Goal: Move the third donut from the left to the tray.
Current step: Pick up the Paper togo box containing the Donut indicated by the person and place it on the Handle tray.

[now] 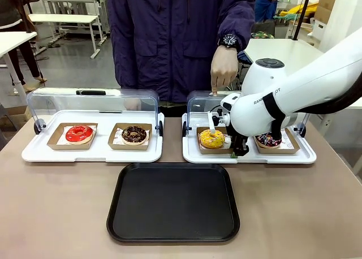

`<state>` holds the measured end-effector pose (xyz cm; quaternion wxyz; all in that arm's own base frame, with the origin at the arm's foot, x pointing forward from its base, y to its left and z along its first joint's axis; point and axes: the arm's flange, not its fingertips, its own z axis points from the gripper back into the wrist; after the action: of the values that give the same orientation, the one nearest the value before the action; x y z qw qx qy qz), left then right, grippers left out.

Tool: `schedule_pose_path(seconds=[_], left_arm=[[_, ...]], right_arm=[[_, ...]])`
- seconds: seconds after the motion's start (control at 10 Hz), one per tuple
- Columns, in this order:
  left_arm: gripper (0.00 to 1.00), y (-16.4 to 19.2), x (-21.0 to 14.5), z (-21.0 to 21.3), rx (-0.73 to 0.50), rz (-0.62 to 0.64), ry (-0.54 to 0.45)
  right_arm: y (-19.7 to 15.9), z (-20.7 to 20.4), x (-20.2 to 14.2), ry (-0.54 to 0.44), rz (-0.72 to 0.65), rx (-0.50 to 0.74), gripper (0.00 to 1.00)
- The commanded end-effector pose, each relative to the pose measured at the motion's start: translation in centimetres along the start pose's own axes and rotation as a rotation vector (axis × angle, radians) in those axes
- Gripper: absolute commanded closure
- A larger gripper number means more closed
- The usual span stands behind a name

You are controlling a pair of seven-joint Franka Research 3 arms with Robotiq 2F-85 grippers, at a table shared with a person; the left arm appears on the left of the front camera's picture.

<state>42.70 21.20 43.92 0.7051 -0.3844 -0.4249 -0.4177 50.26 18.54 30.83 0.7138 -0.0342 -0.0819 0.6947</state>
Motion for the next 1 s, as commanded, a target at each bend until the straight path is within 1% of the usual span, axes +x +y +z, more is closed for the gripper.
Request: schedule_pose_path(seconds=[0.0,0.6,0.7,0.8,0.9], left_arm=[[0.00,-0.17,0.32,0.05,-0.003,0.008,0.007],[0.00,-0.17,0.32,0.05,-0.003,0.008,0.007],[0.00,-0.17,0.32,0.05,-0.003,0.008,0.007],[0.00,-0.17,0.32,0.05,-0.003,0.008,0.007],[0.00,-0.17,0.32,0.05,-0.003,0.008,0.007]], right_arm=[[-0.49,0.29,0.03,0.004,0.026,-0.009,1.00],[-0.61,0.27,-0.08,0.018,0.019,0.003,1.00],[-0.59,0.35,0.00,-0.029,0.013,-0.008,1.00],[-0.20,0.22,0.16,0.000,0.003,-0.001,1.00],[-0.20,0.22,0.16,0.000,0.003,-0.001,1.00]])
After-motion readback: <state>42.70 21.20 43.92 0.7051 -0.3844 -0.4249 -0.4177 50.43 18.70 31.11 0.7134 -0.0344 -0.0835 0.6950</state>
